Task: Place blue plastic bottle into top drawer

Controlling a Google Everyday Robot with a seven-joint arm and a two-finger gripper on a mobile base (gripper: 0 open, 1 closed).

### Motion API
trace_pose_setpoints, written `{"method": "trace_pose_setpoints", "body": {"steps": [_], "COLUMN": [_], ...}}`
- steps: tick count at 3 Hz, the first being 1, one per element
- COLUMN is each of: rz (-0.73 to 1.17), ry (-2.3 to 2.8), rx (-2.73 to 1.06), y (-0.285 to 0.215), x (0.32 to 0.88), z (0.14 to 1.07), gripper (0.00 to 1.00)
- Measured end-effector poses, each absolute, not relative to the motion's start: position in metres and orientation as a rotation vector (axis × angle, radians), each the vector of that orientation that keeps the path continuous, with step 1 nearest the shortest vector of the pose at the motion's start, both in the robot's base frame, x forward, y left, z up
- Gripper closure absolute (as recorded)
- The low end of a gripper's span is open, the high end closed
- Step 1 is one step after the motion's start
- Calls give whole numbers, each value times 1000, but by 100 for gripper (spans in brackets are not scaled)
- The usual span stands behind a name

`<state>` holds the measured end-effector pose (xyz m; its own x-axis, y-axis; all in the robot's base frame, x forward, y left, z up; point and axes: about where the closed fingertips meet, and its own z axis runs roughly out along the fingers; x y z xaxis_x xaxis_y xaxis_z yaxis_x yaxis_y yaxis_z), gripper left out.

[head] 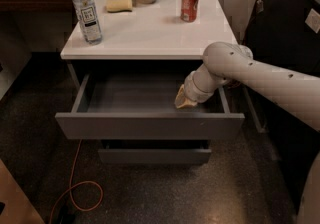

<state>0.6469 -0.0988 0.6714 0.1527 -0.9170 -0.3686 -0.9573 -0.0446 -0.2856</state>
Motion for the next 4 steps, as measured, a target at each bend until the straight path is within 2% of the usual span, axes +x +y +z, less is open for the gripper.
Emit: {"method": "trace_pose_setpoints", "body": {"steps": [4], "rz": [177], "ry": [1956], "rx": [-1951], "y": [-84], "x": [576], "z": [679], "gripper": [100]}}
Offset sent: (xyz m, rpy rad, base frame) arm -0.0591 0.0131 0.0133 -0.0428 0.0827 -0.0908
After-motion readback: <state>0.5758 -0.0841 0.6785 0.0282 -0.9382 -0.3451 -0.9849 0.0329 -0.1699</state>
